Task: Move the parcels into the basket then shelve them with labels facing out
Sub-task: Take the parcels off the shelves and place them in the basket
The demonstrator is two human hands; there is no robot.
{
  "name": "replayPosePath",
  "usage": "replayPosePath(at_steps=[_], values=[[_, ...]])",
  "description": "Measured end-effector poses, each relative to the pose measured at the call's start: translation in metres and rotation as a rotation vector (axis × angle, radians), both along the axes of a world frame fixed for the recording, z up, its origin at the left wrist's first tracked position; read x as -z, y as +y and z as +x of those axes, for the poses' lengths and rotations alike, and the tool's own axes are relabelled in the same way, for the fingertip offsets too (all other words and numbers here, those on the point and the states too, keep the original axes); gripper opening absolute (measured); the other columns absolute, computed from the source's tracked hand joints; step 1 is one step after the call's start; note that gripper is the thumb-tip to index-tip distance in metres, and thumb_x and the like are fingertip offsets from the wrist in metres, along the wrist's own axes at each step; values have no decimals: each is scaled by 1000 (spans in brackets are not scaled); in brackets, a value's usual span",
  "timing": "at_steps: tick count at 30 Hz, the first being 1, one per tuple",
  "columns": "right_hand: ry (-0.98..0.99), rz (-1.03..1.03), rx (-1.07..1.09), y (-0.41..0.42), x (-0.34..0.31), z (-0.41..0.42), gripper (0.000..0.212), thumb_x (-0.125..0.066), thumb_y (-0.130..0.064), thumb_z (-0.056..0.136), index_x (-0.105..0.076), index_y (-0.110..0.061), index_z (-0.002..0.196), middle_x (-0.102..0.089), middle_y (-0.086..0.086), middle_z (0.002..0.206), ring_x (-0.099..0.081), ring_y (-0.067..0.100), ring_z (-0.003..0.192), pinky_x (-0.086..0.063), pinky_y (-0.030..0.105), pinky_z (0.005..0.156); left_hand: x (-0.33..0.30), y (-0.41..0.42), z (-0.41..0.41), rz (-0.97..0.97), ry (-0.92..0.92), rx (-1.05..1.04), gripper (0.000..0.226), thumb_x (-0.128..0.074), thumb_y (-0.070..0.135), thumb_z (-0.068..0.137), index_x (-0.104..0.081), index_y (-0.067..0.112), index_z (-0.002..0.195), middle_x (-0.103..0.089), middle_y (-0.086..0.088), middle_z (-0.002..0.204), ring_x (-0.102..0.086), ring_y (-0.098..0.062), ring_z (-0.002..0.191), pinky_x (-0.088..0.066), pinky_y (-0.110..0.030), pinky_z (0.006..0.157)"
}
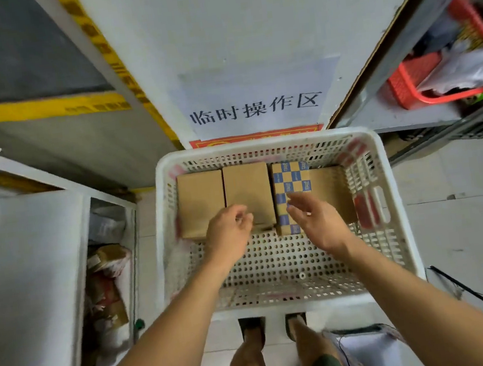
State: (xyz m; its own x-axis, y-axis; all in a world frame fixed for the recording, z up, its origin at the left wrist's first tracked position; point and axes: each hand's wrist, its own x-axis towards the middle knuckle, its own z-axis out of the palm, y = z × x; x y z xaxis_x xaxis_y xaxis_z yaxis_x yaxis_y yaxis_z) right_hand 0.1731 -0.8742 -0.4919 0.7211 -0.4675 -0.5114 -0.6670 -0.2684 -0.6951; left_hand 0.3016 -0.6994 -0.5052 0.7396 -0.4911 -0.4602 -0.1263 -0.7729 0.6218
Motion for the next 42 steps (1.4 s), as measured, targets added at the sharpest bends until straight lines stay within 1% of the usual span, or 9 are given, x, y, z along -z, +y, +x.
replayPosePath(at_steps=[9,12,16,18,22,25,30,37,42], values=[[-146,-161,-413,79,-137,56,37,-56,-37,107,-62,-25,142,-71,-5,133,-67,7,113,-53,26,97,-158,135,33,69,-358,-94,34,-56,42,104,-66,25,132,-67,3,128,-60,-20,119,-50,-37,97],[-245,-183,-574,117,-178,84,34,-60,-32,106,-65,-23,139,-72,-4,130,-68,9,115,-55,33,103,-201,188,22,99,-431,-218,34,-59,41,104,-67,25,133,-68,0,130,-62,-23,120,-51,-42,103],[-338,-186,-771,178,-224,119,27,-62,-30,105,-69,-27,131,-73,-10,118,-70,10,109,-53,26,98,-246,256,-7,133,-515,-424,26,-62,38,103,-71,24,121,-71,1,120,-67,-24,109,-52,-35,94],[-396,-153,-858,219,-243,132,29,-63,-31,104,-69,-29,132,-75,-9,119,-70,9,109,-52,28,101,-268,294,-26,130,-522,-557,29,-62,38,103,-70,24,127,-68,2,129,-66,-23,114,-51,-33,96],[-476,-80,-1048,309,-280,143,32,-65,-34,102,-67,-34,134,-73,-16,121,-67,-4,104,-50,9,90,-305,374,-68,202,-629,-694,37,-64,38,102,-68,23,136,-67,1,137,-63,-26,123,-49,-35,101],[-551,3,-1178,383,-304,145,35,-66,-35,102,-65,-37,137,-69,-21,124,-64,-8,110,-54,21,100,-331,437,-102,237,-709,-829,39,-66,38,102,-67,24,138,-69,-1,135,-62,-26,123,-52,-37,98],[-620,80,-1425,507,-350,128,39,-63,-36,105,-60,-33,144,-64,-19,134,-61,-3,118,-52,22,100,-366,534,-160,282,-807,-1054,40,-69,37,100,-66,23,138,-68,0,136,-64,-25,123,-55,-38,95],[-759,175,-1618,662,-376,87,36,-67,-29,102,-65,-33,138,-67,-18,129,-62,-5,115,-51,21,102,-388,636,-228,373,-912,-1247,42,-69,37,100,-66,22,139,-68,-1,136,-63,-24,124,-53,-39,102],[-754,247,-1782,749,-386,51,42,-65,-32,104,-58,-36,145,-62,-18,138,-60,-1,122,-50,21,103,-391,687,-273,465,-913,-1395,45,-67,39,101,-63,23,143,-65,2,141,-58,-18,129,-41,-24,104]])
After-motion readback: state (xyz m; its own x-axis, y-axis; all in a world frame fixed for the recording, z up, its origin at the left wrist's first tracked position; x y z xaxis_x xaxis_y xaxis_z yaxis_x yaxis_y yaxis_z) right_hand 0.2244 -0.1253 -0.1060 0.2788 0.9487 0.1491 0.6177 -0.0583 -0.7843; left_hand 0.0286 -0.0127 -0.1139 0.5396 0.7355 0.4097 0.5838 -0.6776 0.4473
